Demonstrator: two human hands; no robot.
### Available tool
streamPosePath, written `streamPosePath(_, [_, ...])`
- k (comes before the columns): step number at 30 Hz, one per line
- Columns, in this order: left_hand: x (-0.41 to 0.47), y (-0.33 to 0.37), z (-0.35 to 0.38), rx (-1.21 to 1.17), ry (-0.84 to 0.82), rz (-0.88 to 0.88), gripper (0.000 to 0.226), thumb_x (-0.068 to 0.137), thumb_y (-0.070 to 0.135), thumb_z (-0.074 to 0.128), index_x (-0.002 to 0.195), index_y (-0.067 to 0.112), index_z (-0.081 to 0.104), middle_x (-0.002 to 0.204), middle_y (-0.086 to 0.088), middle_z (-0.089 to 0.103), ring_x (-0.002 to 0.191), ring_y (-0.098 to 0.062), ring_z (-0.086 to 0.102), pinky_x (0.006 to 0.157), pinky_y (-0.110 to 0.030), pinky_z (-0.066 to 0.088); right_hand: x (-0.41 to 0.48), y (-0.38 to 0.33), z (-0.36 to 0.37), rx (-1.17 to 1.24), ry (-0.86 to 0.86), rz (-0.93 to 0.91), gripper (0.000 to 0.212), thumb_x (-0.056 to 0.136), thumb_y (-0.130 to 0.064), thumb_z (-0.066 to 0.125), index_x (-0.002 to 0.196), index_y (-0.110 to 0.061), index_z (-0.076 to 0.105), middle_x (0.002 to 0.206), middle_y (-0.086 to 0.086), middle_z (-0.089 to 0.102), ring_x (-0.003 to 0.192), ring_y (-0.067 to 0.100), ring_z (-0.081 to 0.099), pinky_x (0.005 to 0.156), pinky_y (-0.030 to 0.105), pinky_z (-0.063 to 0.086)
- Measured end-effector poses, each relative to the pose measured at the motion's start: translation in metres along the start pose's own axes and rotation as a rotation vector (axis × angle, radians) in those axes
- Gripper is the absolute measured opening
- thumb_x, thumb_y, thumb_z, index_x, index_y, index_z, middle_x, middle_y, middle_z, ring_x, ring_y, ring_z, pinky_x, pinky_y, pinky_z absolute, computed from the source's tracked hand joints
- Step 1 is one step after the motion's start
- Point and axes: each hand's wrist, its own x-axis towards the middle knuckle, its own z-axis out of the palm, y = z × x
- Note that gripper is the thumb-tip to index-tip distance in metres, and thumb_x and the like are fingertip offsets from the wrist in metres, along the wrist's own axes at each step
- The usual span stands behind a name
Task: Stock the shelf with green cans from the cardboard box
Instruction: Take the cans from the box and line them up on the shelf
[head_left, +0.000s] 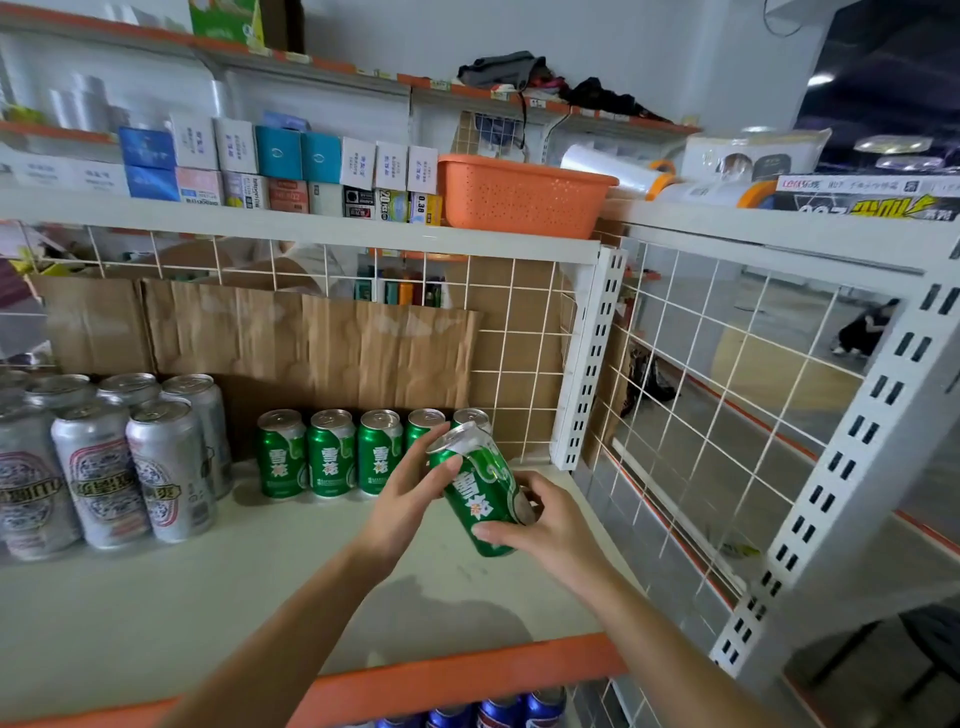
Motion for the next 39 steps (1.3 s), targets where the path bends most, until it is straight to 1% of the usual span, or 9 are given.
streamPosePath(7, [-0.006, 0.015, -0.007, -0.036, 0.056, 0.024, 0.065, 0.053, 0.046, 0.07, 0.113, 0.024, 0.056, 0.102, 0.0, 0.071, 0.094, -0.013, 0.068, 0.071, -0.019, 0.053, -0.006, -0.01, 0.015, -0.004, -0.076, -0.012, 0.061, 0.052, -0.045, 0.084, 0.104, -0.035, 0.053, 0.104, -0.012, 0.066, 0.098, 0.006, 0.062, 0.087, 0.031, 0.053])
streamPosePath(10, [-0.01, 0.018, -0.01, -0.045, 0.073, 0.028, 0.062, 0.053, 0.044, 0.071, 0.11, 0.024, 0.058, 0.097, 0.003, 0.073, 0.091, -0.012, 0.069, 0.069, -0.018, 0.053, -0.007, -0.015, 0.012, 0.015, -0.167, -0.02, 0.062, 0.06, -0.037, 0.087, 0.109, -0.04, 0.048, 0.108, -0.014, 0.062, 0.099, -0.001, 0.06, 0.084, 0.018, 0.051])
streamPosePath(13, [-0.013, 0.022, -0.012, -0.06, 0.085, 0.027, 0.066, 0.052, 0.044, 0.069, 0.113, 0.022, 0.058, 0.096, 0.003, 0.072, 0.088, -0.01, 0.069, 0.067, -0.017, 0.053, -0.011, -0.02, 0.006, 0.06, -0.193, -0.054, 0.079, 0.049, -0.059, 0.083, 0.118, -0.043, 0.046, 0.113, -0.016, 0.061, 0.103, -0.005, 0.058, 0.082, 0.013, 0.047])
streamPosePath(16, [-0.014, 0.028, -0.013, -0.07, 0.085, 0.027, 0.048, 0.059, 0.033, 0.069, 0.106, 0.025, 0.06, 0.089, 0.008, 0.074, 0.083, -0.005, 0.069, 0.064, -0.014, 0.051, -0.016, -0.019, 0.003, 0.093, -0.191, -0.087, 0.095, 0.04, -0.075, 0.075, 0.123, -0.04, 0.044, 0.113, -0.016, 0.061, 0.103, -0.005, 0.058, 0.082, 0.014, 0.048])
streamPosePath(20, [-0.012, 0.037, -0.006, -0.034, 0.106, 0.036, 0.062, 0.05, 0.044, 0.072, 0.107, 0.022, 0.062, 0.096, 0.0, 0.072, 0.087, -0.011, 0.069, 0.066, -0.017, 0.053, -0.024, -0.022, 0.008, 0.092, -0.151, -0.089, 0.096, 0.037, -0.077, 0.075, 0.12, -0.038, 0.045, 0.112, -0.016, 0.063, 0.1, -0.004, 0.059, 0.08, 0.015, 0.048])
streamPosePath(25, [-0.008, 0.044, 0.006, 0.068, 0.183, 0.048, 0.058, 0.06, 0.036, 0.073, 0.113, 0.014, 0.061, 0.093, 0.0, 0.072, 0.084, -0.007, 0.069, 0.069, -0.019, 0.053, -0.032, -0.027, 0.023, -0.05, -0.002, -0.081, 0.072, 0.056, -0.051, 0.083, 0.115, -0.036, 0.045, 0.11, -0.016, 0.061, 0.101, -0.001, 0.058, 0.084, 0.022, 0.05])
streamPosePath(32, [-0.004, 0.041, 0.005, 0.308, 0.165, 0.038, 0.068, 0.048, 0.062, 0.069, 0.107, 0.03, 0.061, 0.096, 0.01, 0.07, 0.089, -0.002, 0.066, 0.08, -0.029, 0.056, -0.027, -0.023, 0.027, -0.069, 0.074, -0.046, 0.058, 0.062, -0.033, 0.084, 0.109, -0.026, 0.052, 0.1, -0.012, 0.064, 0.091, 0.003, 0.06, 0.07, 0.016, 0.047])
streamPosePath(35, [-0.004, 0.042, 0.001, 0.342, 0.011, 0.041, 0.058, 0.058, 0.061, 0.065, 0.111, 0.04, 0.054, 0.108, 0.011, 0.064, 0.096, -0.001, 0.063, 0.084, -0.026, 0.054, -0.024, -0.02, 0.025, 0.051, 0.065, 0.006, 0.062, 0.049, -0.042, 0.082, 0.102, -0.027, 0.053, 0.095, -0.011, 0.066, 0.088, 0.005, 0.063, 0.072, 0.025, 0.053])
streamPosePath(39, [-0.004, 0.024, -0.016, 0.409, 0.006, 0.011, 0.068, 0.071, 0.059, 0.057, 0.13, 0.027, 0.048, 0.122, 0.006, 0.058, 0.107, -0.002, 0.057, 0.093, -0.027, 0.048, -0.012, -0.009, 0.016, 0.16, 0.083, 0.021, 0.068, 0.041, -0.05, 0.076, 0.102, -0.025, 0.057, 0.092, -0.006, 0.069, 0.082, 0.003, 0.065, 0.071, 0.024, 0.054])
